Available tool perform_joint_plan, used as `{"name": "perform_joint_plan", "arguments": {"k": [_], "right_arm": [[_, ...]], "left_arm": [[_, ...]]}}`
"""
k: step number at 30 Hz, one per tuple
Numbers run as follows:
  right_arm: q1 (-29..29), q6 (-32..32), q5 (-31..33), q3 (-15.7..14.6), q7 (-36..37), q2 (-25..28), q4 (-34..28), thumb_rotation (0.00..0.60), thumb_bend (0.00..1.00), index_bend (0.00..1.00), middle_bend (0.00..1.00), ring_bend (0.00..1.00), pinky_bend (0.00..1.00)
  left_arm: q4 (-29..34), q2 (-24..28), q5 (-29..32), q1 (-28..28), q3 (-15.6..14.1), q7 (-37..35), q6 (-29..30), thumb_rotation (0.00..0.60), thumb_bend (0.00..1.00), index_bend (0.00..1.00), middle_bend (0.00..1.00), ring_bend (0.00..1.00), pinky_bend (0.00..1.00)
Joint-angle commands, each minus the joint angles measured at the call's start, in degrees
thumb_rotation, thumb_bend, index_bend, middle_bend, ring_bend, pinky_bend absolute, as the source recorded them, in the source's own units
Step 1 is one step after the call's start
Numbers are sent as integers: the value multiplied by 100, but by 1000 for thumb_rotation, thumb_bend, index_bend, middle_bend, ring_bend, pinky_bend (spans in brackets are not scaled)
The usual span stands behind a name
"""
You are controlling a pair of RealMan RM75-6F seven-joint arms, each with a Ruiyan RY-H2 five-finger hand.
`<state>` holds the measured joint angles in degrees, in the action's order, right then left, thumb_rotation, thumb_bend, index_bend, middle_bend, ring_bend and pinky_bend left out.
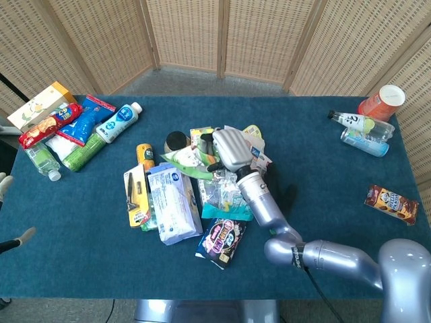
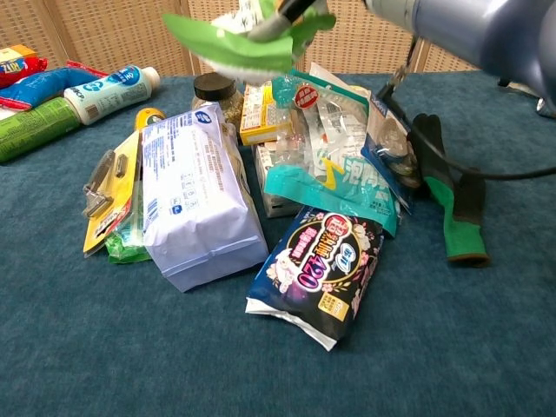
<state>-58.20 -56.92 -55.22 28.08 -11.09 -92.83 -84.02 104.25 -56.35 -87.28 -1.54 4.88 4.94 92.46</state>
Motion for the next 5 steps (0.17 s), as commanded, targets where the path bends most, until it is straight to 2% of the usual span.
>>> {"name": "perform_joint_plan", "arguments": {"k": [1, 5], "right_arm": [[-9, -163, 152, 163, -215, 223, -301, 600, 61, 675, 730, 462, 742], [-34, -316, 288, 269, -383, 360, -548, 600, 63, 675, 730, 463, 742]], "left_arm": [[4, 4, -1, 0, -4, -17, -4, 600, 0, 73, 0, 0, 0], [3, 14, -4, -1, -11, -37, -12, 600, 0, 73, 0, 0, 0]]}}
